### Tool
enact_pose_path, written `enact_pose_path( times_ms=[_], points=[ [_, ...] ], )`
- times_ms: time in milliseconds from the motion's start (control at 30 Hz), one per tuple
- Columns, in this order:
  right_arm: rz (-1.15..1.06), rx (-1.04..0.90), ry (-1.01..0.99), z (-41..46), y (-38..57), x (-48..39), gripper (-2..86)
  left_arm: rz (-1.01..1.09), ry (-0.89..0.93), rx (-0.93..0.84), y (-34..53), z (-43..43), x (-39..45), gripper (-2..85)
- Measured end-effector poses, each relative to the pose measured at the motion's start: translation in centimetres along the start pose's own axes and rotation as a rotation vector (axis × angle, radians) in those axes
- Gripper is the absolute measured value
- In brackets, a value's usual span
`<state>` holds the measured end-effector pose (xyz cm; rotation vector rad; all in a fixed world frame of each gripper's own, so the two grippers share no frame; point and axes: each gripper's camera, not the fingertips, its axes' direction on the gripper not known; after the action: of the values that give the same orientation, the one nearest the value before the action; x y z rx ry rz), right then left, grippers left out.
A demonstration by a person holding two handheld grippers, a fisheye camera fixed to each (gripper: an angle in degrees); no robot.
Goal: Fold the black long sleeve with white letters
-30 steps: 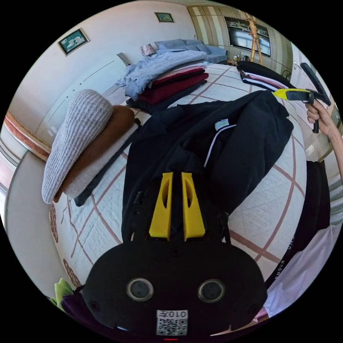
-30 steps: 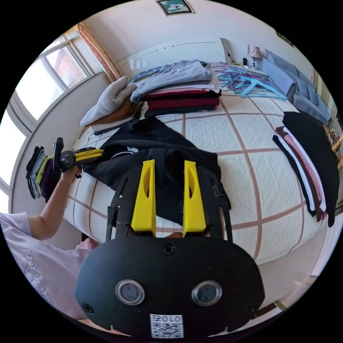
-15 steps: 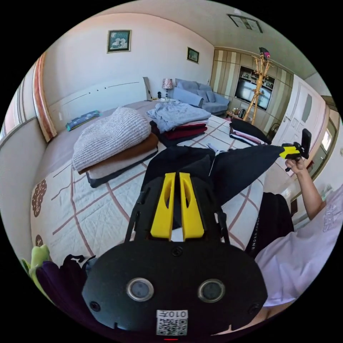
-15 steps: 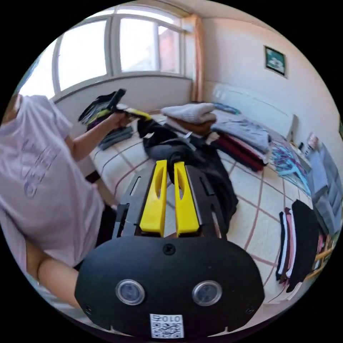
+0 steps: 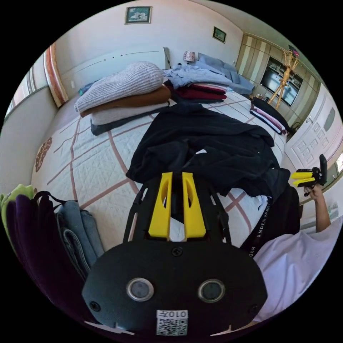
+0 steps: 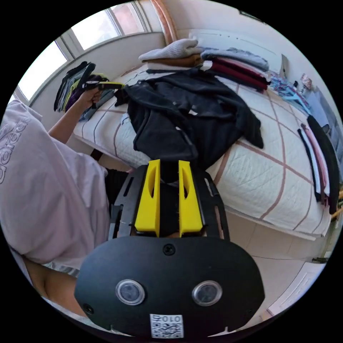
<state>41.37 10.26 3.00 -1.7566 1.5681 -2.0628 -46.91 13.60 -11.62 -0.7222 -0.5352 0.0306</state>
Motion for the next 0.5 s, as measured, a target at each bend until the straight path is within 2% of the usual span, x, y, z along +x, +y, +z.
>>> enact_pose_path(
  times_ms=[133, 233, 367, 433, 500],
  points=[
    [-0.048, 0.126, 0.301, -0.3, 2.1, -6.1, 9.5, 0.022, -0.158, 0.079, 2.2, -2.4, 2.6, 3.3],
    [-0.202, 0.145, 0.471, 3.3, 2.8, -12.4, 11.1, 0.104, -0.136, 0.149, 3.6, -3.7, 4.8, 2.5],
    [-0.404, 0.030, 0.610, 10.2, 2.7, -18.2, 11.1, 0.162, -0.128, 0.127, 4.2, -3.5, 7.1, 2.5],
    [-0.459, -0.015, 0.767, 12.8, 2.7, -19.3, 10.2, 0.187, -0.114, 0.121, 4.5, -3.5, 8.1, 3.1],
    [-0.454, 0.045, 0.873, 13.4, 2.8, -19.4, 8.1, 0.226, -0.093, 0.127, 4.9, -3.6, 9.0, 4.0]
  ],
)
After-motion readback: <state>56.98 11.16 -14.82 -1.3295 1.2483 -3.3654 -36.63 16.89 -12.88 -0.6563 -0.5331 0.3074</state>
